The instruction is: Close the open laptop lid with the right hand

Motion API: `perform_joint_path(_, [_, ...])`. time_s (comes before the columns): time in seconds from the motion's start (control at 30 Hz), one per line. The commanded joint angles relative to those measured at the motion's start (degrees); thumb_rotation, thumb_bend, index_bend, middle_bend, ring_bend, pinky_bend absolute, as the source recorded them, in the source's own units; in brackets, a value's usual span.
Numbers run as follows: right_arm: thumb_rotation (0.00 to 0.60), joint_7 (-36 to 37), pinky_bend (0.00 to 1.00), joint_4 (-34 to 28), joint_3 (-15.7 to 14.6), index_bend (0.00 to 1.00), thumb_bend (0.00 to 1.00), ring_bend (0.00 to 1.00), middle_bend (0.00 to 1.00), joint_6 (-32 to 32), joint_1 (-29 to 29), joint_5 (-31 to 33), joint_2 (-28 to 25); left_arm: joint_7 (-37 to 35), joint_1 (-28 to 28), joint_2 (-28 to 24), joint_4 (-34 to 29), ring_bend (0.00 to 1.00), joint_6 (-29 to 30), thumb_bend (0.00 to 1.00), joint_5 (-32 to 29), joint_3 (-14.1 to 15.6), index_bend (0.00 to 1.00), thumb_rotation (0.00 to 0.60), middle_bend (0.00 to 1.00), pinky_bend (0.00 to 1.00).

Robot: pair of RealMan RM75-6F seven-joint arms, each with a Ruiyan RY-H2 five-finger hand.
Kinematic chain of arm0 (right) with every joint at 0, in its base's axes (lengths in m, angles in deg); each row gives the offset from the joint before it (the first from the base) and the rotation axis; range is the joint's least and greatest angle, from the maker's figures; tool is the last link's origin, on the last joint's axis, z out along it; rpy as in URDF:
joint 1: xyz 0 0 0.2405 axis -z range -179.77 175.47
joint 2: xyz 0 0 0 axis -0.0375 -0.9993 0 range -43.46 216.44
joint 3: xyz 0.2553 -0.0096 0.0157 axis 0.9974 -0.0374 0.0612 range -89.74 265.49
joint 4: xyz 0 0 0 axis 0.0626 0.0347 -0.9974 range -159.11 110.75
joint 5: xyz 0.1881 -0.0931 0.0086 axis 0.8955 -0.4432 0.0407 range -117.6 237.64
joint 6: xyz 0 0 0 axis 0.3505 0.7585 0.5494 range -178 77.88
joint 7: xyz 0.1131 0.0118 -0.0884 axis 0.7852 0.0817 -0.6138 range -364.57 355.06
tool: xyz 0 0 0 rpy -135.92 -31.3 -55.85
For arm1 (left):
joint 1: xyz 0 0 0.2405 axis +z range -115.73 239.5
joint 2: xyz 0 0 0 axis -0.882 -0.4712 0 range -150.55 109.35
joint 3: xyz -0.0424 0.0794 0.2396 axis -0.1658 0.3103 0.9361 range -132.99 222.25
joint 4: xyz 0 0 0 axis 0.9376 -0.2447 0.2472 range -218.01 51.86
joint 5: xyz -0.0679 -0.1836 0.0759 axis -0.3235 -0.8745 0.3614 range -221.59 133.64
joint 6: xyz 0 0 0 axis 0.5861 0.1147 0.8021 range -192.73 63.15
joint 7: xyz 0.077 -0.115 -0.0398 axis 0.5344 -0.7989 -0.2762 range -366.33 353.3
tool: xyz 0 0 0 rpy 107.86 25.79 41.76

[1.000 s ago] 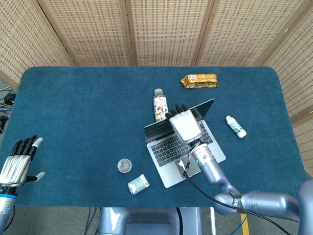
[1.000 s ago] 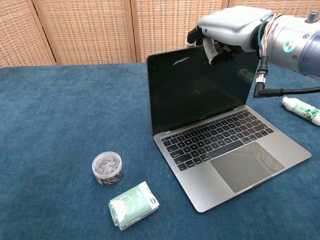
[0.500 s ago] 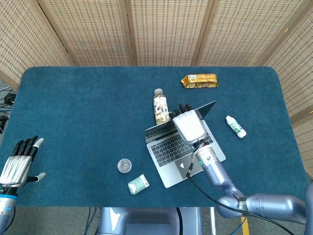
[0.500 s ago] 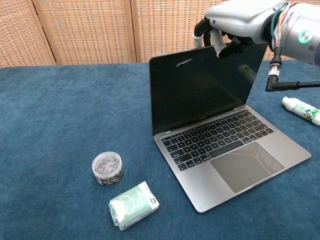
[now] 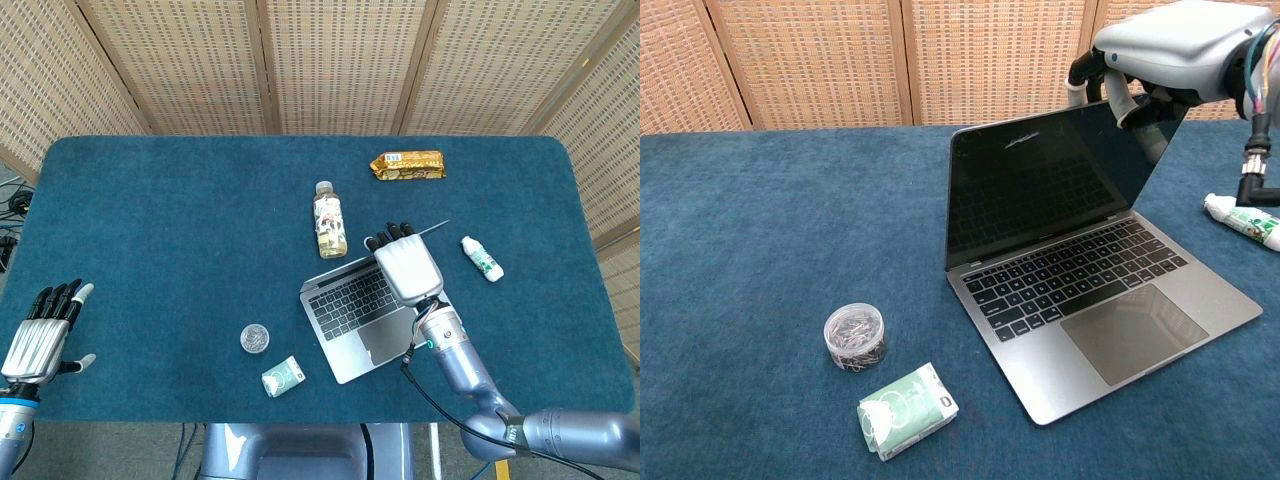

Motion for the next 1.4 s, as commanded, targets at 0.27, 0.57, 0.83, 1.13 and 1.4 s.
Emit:
perform_joint_path(0.27, [0.6,-0.02,0.29,-1.9,-1.53,0.37,1.0,0.25,0.43,-1.52,2.01,-1.26,-1.54,0.17,-0.04,0.21,0.21,0.0,-0.01,0.1,0.14,0.08,0.0,0.6,0.0,0.0])
perform_joint_path(0.57, [0.6,2.63,0.3,-4.55,-4.23,0.37,1.0,0.25,0.43,-4.04,5.97,-4.02,-2.33,0.45,-0.14,0.44,0.11,0.0,-0.3,0.1,0.54,0.47,0.0,0.6,0.0,0.0])
perform_joint_path(0.83, [0.6,3.41,0.3,-5.43,-7.55,0.37,1.0,0.25,0.43,-7.0,9.92,-8.69,-2.12,0.81,-0.11,0.55,-0.04,0.0,-0.07,0.1,0.89,0.6,0.0,0.6,0.0,0.0])
perform_joint_path(1.13, [0.6,5.47,0.3,-6.14,-10.85,0.37,1.0,0.25,0.43,-9.07,14.52,-14.25,-1.67,1.1,-0.19,0.72,0.02,0.0,-0.3,0.1,0.8,0.67,0.0,0.6,0.0,0.0])
perform_joint_path(1.4, [0.6,7.85,0.3,-4.53,-12.79,0.37,1.0,0.25,0.43,-7.98,17.18,-17.89,1.66,1.11,-0.12,0.66,-0.12,0.0,-0.1,0.1,0.81,0.65,0.0,0.6,0.0,0.0])
